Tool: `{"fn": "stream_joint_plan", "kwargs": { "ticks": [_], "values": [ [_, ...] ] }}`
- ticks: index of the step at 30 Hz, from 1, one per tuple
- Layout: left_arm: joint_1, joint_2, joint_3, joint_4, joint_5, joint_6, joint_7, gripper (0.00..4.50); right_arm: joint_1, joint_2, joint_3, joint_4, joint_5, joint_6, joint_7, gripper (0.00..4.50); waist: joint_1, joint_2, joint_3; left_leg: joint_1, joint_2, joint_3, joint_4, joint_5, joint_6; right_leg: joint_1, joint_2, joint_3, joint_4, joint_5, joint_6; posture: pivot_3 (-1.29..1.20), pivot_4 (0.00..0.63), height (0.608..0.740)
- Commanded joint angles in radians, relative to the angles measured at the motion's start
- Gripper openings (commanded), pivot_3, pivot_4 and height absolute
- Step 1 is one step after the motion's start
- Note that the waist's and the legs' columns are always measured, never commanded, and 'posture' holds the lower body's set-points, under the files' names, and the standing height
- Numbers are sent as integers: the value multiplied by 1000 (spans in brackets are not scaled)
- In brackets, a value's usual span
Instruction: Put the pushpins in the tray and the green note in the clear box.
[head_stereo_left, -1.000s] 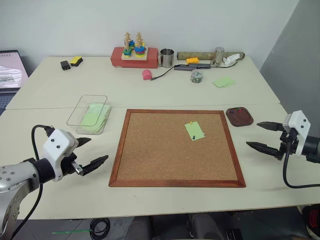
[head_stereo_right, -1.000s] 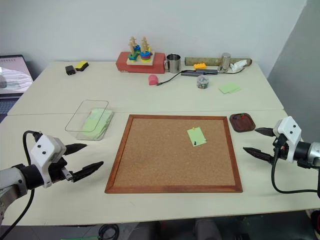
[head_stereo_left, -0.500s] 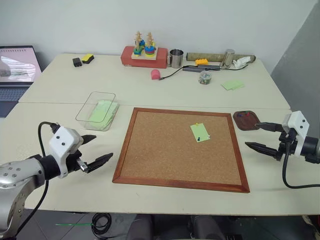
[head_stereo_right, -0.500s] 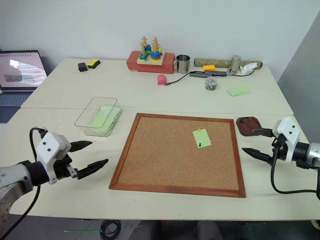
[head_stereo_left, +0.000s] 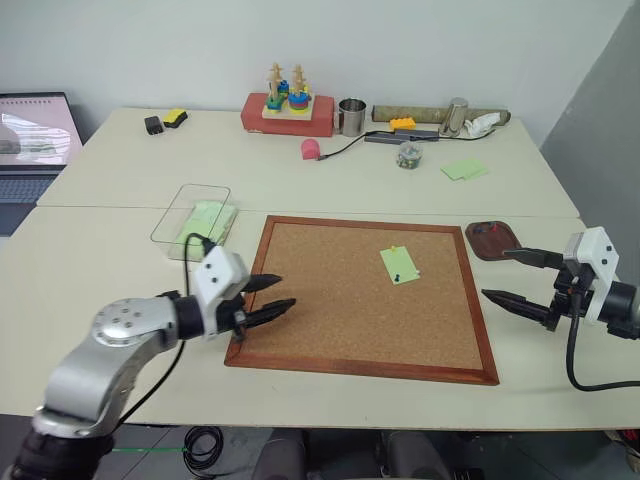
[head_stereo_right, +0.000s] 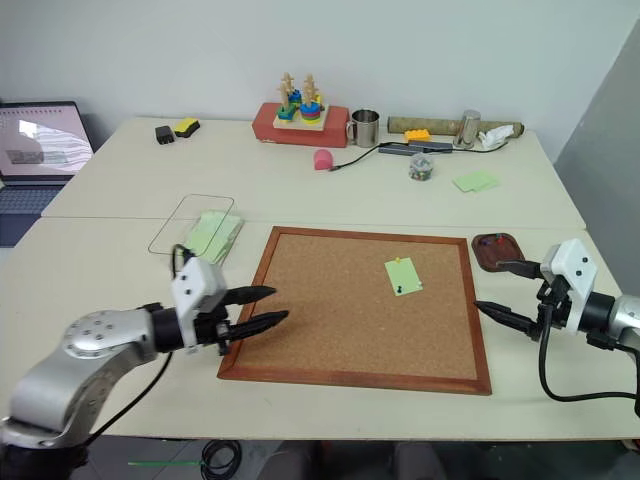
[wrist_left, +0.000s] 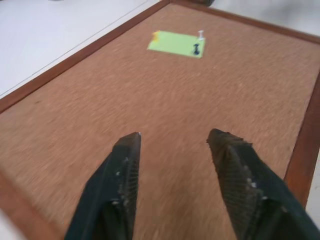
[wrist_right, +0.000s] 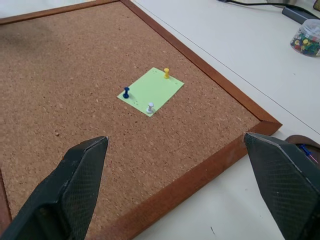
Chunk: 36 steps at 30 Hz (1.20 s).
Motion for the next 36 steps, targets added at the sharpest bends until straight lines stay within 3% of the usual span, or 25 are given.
{"fn": "stream_joint_plan", "kwargs": {
  "ticks": [1, 8, 11, 19, 31, 36],
  "values": [
    [-88, -88, -94, 115, 87, -95, 27, 1321, -45, 33, 31, -45, 19, 21, -39, 4500, -1, 0, 0, 0, 0, 0, 0, 0, 0, 0, 0, 0, 0, 0, 0, 0, 150, 740],
    [-173, -237, -169, 324, 162, -214, 43, 18, -210, 138, 185, 27, -45, 49, -129, 4500, -3, 0, 0, 0, 0, 0, 0, 0, 0, -1, 1, 1, 1, 0, 0, 0, 150, 740],
    [-188, -272, -193, 399, 192, -255, 31, 5, -317, 213, 275, 142, -132, 25, -194, 4500, -3, 0, 0, -1, 0, 0, 0, 0, 0, -1, 1, 0, 1, 1, 0, 0, 150, 740],
    [-181, -311, -203, 508, 227, -305, 28, 5, -541, 358, 400, 465, -245, -60, -184, 4500, -2, 2, -2, -1, -1, -1, 0, 0, 0, -2, 0, 0, 2, 1, -1, 0, 150, 740],
    [-167, -327, -212, 496, 245, -281, 47, 5, -694, 441, 443, 809, -340, -227, -113, 4500, -1, 4, -3, 0, -1, -1, 0, 0, 0, -1, 0, -1, 3, 1, -1, 0, 150, 740],
    [-166, -331, -212, 489, 249, -276, 51, 0, -703, 456, 442, 859, -357, -269, -103, 3664, -1, 4, -3, 0, -1, -2, 0, 0, 0, -1, 0, -1, 3, 1, -1, 0, 150, 740]
  ]
}}
